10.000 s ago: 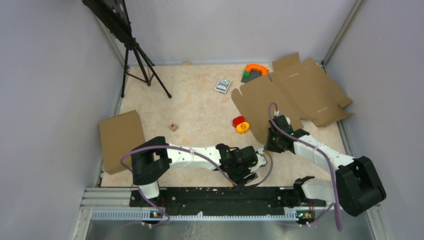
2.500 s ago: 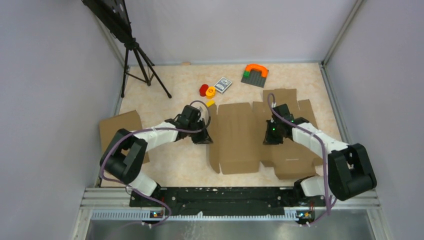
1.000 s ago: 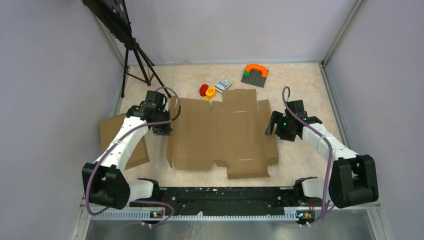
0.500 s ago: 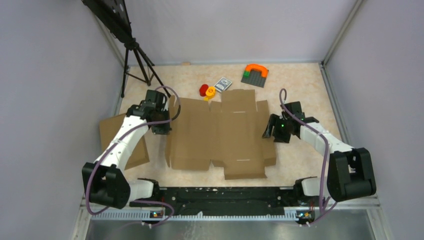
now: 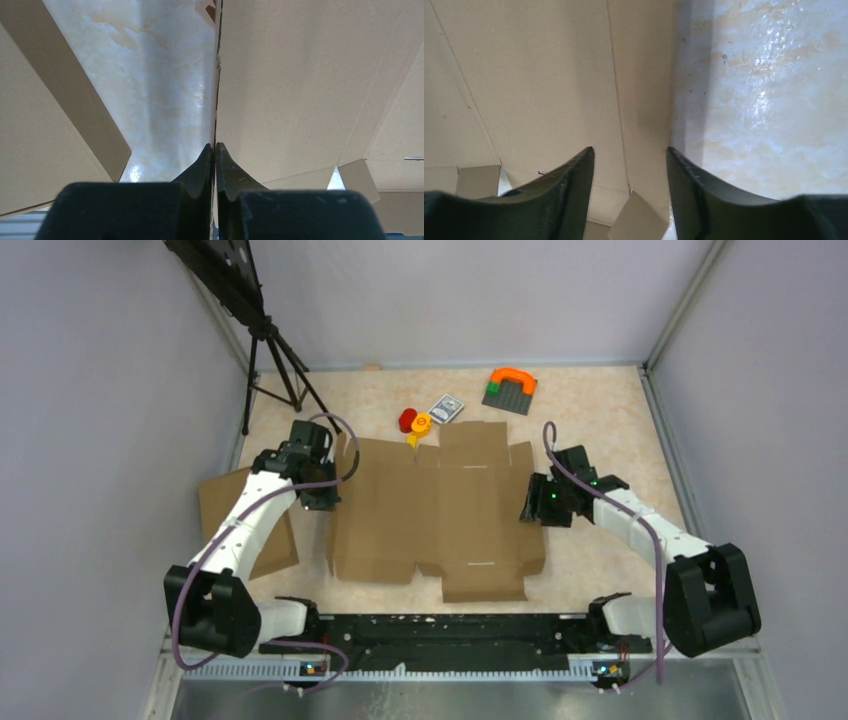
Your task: Fold the paper box
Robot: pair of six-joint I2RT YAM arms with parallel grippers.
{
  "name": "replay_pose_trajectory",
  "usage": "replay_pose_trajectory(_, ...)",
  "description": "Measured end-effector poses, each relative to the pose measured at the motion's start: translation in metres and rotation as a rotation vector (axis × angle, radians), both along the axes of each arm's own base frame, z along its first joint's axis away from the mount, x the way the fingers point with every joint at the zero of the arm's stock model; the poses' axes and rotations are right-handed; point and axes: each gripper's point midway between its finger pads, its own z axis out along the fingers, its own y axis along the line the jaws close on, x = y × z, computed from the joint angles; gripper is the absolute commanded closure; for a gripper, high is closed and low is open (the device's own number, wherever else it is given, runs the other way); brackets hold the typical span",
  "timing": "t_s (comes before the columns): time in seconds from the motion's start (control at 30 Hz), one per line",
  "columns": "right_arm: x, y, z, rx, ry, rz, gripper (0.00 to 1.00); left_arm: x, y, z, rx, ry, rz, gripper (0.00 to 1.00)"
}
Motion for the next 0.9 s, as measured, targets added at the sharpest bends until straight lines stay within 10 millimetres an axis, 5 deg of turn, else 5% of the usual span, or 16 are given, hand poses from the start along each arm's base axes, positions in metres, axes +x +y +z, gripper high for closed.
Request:
replay_pose_trajectory(0.1, 0.0, -0.005, 0.004, -0.024, -0.015, -0.02, 0.2, -0.001, 0.004, -0.001, 0.019, 0.003, 0.01, 0.97)
replay_pose_trajectory(0.37, 0.012, -0.03, 0.005, -0.054, -0.023, -0.124, 0.19, -0.002, 0.025, 0.0, 0.125, -0.005, 0.078, 0.99)
replay_pose_trajectory(0.67, 0.012, 0.003, -0.007, 0.138, 0.015, -0.035, 0.27, -0.001, 0.041, 0.002, 0.198, -0.017, 0.137, 0.9)
replay_pose_trajectory(0.7, 0.013, 0.006, -0.01, 0.149, 0.024, -0.028, 0.28, -0.001, 0.041, 0.002, 0.197, -0.017, 0.137, 0.87)
replay_pose_trajectory(0.83, 0.014, 0.011, -0.017, 0.167, 0.046, -0.017, 0.31, -0.001, 0.042, 0.002, 0.202, -0.015, 0.129, 0.39)
replay_pose_trajectory(0.9, 0.015, 0.011, -0.021, 0.168, 0.053, -0.014, 0.33, -0.001, 0.042, 0.002, 0.204, -0.014, 0.127, 0.32)
